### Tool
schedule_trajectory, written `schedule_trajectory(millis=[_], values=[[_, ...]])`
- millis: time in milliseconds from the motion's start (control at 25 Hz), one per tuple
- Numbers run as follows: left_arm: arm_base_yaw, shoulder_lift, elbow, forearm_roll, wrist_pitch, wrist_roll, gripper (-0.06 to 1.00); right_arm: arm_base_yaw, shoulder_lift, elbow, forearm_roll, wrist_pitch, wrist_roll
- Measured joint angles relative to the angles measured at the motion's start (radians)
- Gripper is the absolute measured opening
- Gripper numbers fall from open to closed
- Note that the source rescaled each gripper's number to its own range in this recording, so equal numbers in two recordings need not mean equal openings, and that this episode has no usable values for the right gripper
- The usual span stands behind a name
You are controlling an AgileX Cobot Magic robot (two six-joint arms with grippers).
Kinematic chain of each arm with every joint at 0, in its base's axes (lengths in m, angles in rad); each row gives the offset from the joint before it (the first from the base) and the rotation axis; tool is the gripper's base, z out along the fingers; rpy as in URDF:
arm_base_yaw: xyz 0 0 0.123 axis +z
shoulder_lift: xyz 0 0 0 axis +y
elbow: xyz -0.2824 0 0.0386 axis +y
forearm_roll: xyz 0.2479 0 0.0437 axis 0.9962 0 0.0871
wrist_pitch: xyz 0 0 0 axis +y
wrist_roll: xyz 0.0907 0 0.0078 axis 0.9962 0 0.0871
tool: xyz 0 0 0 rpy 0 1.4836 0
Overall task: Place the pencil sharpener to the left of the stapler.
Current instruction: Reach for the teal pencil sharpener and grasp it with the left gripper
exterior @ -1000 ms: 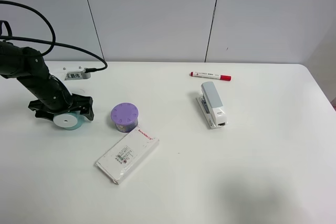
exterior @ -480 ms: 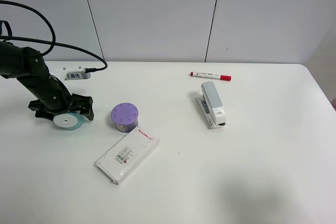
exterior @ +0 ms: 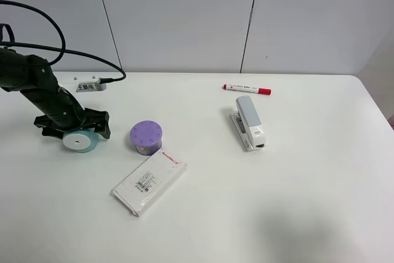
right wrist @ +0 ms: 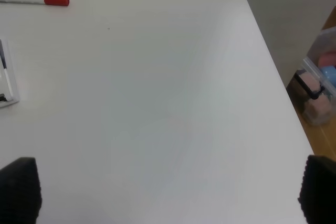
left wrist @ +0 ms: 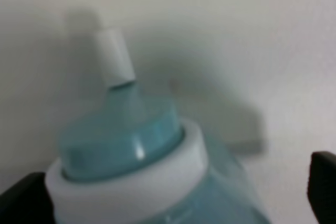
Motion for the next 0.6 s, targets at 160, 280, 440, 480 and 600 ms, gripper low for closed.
schedule_trajectory(millis=[160,280,440,480,600], values=[[0.0,0.006,-0.021,0.0,0.008,0.0,0.85,0.0,0.0,0.0,0.0,0.0,0.0],[0.0,0.008,-0.023,0.002,0.022,0.0,0.72,0.0,0.0,0.0,0.0,0.0,0.0],[0.0,0.01,-0.023,0.02,0.047,0.0,0.66,0.0,0.0,0.0,0.0,0.0,0.0],[0.0,0.01,-0.023,0.023,0.054,0.0,0.65,0.0,0.0,0.0,0.0,0.0,0.0],[0.0,0.01,-0.023,0.026,0.061,0.0,0.64,0.0,0.0,0.0,0.0,0.0,0.0]])
